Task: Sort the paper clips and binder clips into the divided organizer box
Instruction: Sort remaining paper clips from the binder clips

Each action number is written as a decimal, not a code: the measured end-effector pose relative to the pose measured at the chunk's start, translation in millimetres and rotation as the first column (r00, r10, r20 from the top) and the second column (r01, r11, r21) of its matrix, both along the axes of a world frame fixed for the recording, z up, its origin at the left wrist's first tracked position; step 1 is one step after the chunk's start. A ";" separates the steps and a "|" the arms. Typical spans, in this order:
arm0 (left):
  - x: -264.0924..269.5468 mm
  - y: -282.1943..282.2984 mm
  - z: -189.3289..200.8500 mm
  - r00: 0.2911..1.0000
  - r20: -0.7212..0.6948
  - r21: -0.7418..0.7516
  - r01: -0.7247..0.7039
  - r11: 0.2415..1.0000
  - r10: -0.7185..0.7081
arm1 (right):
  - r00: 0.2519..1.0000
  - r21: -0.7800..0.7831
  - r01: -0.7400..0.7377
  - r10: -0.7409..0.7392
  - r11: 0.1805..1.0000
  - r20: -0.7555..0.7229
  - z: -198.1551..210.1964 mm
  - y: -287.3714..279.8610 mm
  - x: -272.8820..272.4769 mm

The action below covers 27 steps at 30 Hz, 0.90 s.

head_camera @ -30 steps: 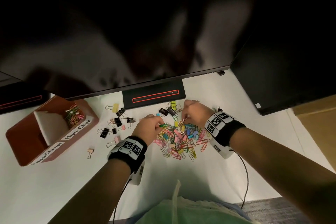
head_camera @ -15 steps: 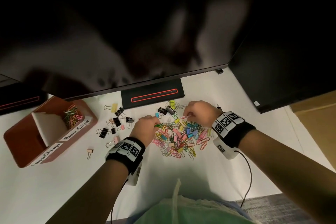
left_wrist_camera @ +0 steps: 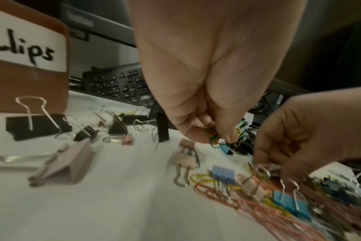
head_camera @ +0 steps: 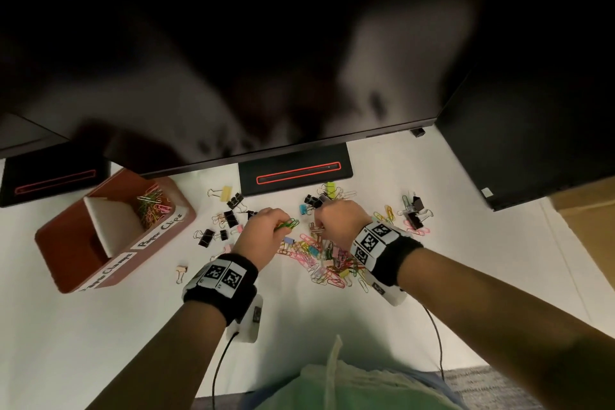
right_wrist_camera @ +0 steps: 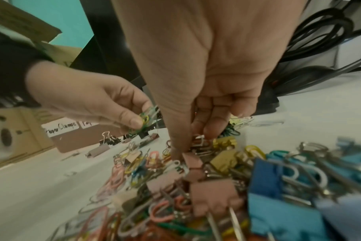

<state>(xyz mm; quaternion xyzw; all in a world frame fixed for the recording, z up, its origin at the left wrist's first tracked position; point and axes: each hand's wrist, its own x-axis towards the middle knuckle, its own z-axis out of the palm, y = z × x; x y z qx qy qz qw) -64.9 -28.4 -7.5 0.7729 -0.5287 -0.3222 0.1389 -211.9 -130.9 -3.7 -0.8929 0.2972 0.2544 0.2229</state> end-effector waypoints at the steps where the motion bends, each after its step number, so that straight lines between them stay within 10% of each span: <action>1: 3.6 2.2 2.3 1.000 -0.004 -0.015 -0.009 1.000 0.009 | 1.000 -0.024 -0.004 0.004 1.000 0.001 -1.3 1.3 0.3; 13: 50.3 47.8 36.5 0.965 -0.176 -0.150 -0.222 0.964 0.195 | 0.996 -0.053 -0.093 0.093 0.994 -0.004 4.2 7.7 5.3; 27: 175.8 92.5 84.0 0.841 -0.171 -0.178 -0.539 0.824 0.513 | 0.798 0.112 0.014 -0.079 0.994 0.597 95.1 53.1 173.9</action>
